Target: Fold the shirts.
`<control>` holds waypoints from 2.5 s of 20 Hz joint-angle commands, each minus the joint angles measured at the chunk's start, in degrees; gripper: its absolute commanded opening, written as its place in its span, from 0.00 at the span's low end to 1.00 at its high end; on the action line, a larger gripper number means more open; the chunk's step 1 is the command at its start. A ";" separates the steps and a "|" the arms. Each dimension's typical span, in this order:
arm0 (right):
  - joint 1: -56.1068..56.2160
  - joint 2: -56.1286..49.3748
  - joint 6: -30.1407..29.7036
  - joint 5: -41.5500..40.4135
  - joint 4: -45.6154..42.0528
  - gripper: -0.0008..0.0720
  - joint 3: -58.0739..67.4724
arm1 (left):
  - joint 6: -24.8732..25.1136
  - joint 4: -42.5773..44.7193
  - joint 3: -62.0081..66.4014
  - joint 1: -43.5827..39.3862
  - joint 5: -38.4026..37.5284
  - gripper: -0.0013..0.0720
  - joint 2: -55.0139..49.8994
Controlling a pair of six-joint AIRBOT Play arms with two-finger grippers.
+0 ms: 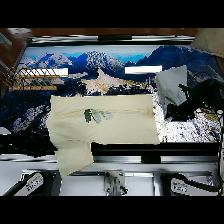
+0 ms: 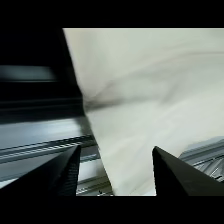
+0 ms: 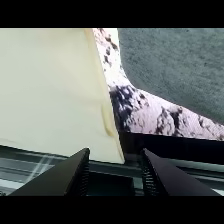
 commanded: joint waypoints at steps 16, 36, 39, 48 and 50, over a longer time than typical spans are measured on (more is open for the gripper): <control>-0.09 -0.20 0.15 0.94 -1.22 0.87 -1.11 | 0.55 -2.23 -1.79 -7.61 5.38 0.29 0.20; 2.47 -1.03 -2.62 10.23 8.33 0.59 -23.02 | 2.67 -5.31 -1.73 -7.58 2.34 0.07 0.31; 4.28 -0.96 -3.67 11.34 9.49 0.17 -22.93 | 4.20 -5.75 -0.39 -7.58 1.31 0.07 0.72; 4.55 -0.98 -3.45 20.96 9.92 0.11 -7.30 | 4.37 -6.36 23.12 -7.58 2.95 0.06 -1.70; 4.57 -1.64 -1.11 26.34 10.25 0.11 -3.67 | 2.93 -10.49 26.95 -7.61 6.03 0.06 -6.40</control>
